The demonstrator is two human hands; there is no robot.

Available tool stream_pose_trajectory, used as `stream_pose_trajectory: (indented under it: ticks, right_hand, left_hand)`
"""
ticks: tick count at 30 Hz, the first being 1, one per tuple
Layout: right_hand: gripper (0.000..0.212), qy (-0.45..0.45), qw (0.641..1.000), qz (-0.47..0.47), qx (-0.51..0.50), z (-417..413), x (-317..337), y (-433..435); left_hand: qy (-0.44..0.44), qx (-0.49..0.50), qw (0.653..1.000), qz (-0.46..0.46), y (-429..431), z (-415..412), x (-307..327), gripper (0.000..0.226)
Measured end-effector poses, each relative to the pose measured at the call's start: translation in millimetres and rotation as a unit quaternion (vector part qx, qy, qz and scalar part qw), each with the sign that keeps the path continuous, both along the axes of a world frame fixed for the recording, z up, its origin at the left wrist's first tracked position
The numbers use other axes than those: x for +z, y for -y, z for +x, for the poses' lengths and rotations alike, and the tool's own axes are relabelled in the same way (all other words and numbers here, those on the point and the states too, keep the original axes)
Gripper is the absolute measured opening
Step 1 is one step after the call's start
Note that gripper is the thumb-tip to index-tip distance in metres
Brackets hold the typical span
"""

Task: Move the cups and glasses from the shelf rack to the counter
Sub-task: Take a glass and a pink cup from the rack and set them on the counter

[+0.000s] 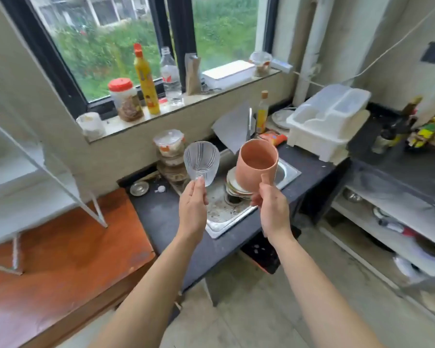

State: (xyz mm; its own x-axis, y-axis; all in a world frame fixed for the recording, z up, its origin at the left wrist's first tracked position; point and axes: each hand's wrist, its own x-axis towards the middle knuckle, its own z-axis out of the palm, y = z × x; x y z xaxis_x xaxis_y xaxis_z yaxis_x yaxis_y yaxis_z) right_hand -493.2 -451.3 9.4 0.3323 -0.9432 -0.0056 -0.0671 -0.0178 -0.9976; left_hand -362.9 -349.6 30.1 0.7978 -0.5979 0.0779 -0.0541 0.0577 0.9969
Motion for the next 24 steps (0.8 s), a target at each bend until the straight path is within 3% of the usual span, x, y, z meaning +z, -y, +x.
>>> stream_pose_trajectory:
  ticks: [6, 12, 17, 24]
  right_hand:
    - [0.046, -0.009, 0.994, -0.013, -0.104, -173.0, 14.5, 94.7]
    - [0.056, -0.003, 0.974, 0.019, -0.228, -300.1, 5.9, 163.7]
    - [0.062, 0.022, 0.945, 0.054, -0.322, -383.1, -11.9, 221.7]
    - [0.054, 0.019, 0.897, 0.081, -0.434, -494.3, -23.5, 320.4]
  left_hand:
    - [-0.031, -0.129, 0.991, 0.002, 125.4, -149.0, 9.7, 0.037]
    - [0.001, -0.206, 0.978, 0.030, 215.9, -265.3, 10.6, 0.042]
    - [0.009, -0.292, 0.955, 0.039, 302.9, -341.8, 3.0, 0.042]
    - [0.002, -0.424, 0.905, 0.041, 454.5, -458.9, -12.9, 0.043]
